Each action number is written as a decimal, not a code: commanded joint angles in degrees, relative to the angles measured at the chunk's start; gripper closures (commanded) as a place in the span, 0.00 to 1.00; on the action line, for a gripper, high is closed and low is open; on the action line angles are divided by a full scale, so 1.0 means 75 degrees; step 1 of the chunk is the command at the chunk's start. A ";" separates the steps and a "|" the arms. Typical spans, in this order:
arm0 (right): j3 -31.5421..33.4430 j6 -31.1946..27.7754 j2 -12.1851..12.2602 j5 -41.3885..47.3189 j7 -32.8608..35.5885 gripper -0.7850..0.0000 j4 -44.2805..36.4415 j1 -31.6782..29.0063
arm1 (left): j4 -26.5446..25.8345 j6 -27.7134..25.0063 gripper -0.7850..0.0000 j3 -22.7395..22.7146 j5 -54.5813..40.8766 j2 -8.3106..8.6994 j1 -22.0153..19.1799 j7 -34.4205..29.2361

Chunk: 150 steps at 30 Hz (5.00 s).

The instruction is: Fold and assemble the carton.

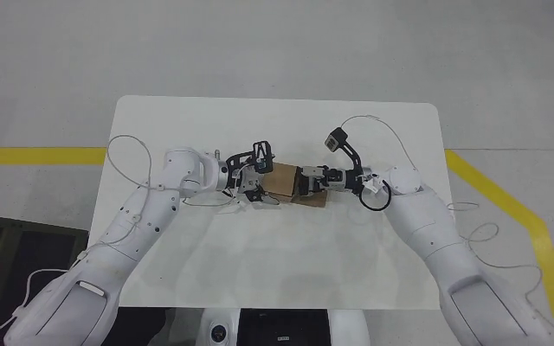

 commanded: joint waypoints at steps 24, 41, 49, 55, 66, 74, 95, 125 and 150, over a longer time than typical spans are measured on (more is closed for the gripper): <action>0.0104 0.0217 0.0089 -0.0506 0.0217 0.00 -0.0059 0.0272 | 0.0006 0.0039 0.00 -0.0041 0.0079 -0.0056 -0.0012 -0.0022; -0.0217 0.0165 -0.0192 -0.0020 -0.0196 0.00 0.0285 0.0172 | -0.0036 0.0052 0.00 -0.0108 0.0089 -0.0068 0.0038 -0.0095; -0.0444 0.0105 -0.0400 0.0133 -0.0134 0.00 0.0495 0.0319 | -0.0040 -0.0017 0.00 -0.0163 0.0076 -0.0062 0.0046 -0.0103; -0.0611 0.0013 -0.0576 0.0270 -0.0002 0.00 0.0832 0.0477 | -0.0042 -0.0097 0.00 -0.0246 0.0031 -0.0041 0.0067 -0.0117; -0.0727 0.0028 -0.0768 0.0505 0.0028 0.00 0.1104 0.0566 | -0.0023 -0.0162 0.00 -0.0415 -0.0115 0.0013 0.0134 -0.0321; -0.0503 0.0053 -0.0675 0.0458 0.0052 0.00 0.0904 0.0532 | -0.0004 0.0065 0.00 -0.0398 0.0048 0.0008 0.0227 -0.0286; -0.0485 -0.0026 -0.0806 0.0349 -0.0026 0.00 0.1333 0.0697 | 0.0062 0.0105 0.00 -0.0381 -0.0138 -0.0031 0.0238 -0.0339; 0.2149 0.1687 0.0800 -0.1763 -0.0111 0.00 -0.1896 -0.1645 | 0.0133 0.0244 0.00 -0.0466 -0.0356 -0.0052 0.0266 -0.0505; 0.0814 0.0274 0.0178 -0.0546 -0.0216 0.00 0.0132 -0.0694 | 0.0139 0.0228 0.00 -0.0472 -0.0385 -0.0069 0.0291 -0.0554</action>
